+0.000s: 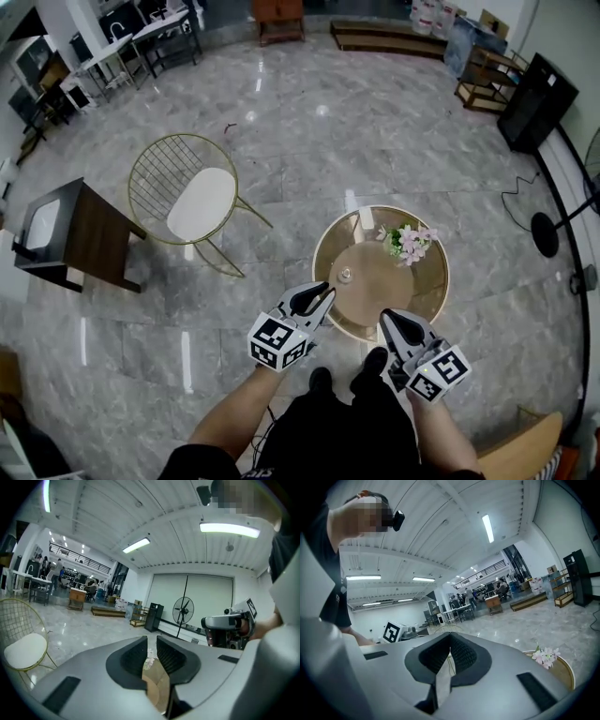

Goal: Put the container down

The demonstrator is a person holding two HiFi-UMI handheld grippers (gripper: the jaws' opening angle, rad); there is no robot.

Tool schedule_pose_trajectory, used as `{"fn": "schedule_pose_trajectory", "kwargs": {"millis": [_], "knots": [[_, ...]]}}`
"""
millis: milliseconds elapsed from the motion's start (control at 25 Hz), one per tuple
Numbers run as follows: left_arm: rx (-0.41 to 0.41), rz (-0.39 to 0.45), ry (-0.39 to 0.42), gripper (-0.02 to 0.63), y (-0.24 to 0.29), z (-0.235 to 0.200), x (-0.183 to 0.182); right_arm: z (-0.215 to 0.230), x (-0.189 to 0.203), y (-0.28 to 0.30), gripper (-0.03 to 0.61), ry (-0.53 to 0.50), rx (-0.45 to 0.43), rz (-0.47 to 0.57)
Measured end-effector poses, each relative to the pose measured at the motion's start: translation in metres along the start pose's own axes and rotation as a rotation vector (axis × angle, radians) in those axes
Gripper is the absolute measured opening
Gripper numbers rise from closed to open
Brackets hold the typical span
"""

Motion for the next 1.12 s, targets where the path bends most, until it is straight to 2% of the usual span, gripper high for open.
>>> {"fn": "schedule_pose_trajectory", "kwargs": {"millis": [240, 400, 560, 760, 960, 1120], "knots": [[-0.038, 0.023, 0.018, 0.075, -0.015, 0.036, -0.030, -0.003, -0.024, -0.036, 0.016, -0.020, 0.017, 0.033], [-0.057, 0.014, 0.088, 0.073, -0.009, 0.069, -0.053, 0.006, -0.040, -0.060, 0.016, -0.031, 0.012, 0.055], [-0.083, -0.012, 0.173, 0.020, 0.006, 0.102, -0.072, 0.022, -0.057, -0.087, 0.015, -0.033, -0.013, 0.076], [-0.140, 0.002, 0.166, 0.016, 0.030, 0.132, -0.083, 0.054, -0.075, -0.117, 0.014, -0.059, -0.059, 0.082], [-0.234, 0.027, 0.176, 0.015, 0.038, 0.157, -0.082, 0.074, -0.090, -0.137, 0.012, -0.089, -0.114, 0.080], [-0.234, 0.030, 0.219, 0.016, 0.047, 0.164, -0.091, 0.079, -0.101, -0.142, 0.012, -0.116, -0.121, 0.086]]}}
Point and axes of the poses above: the fingertips, and each gripper's own axes: y forward along the fingers, z to its right, x out of its underside, the point moved 9 cm from there along -y, backward along the fingers, and after that the axes turned 11 degrees about x, right-handed, at the moved point
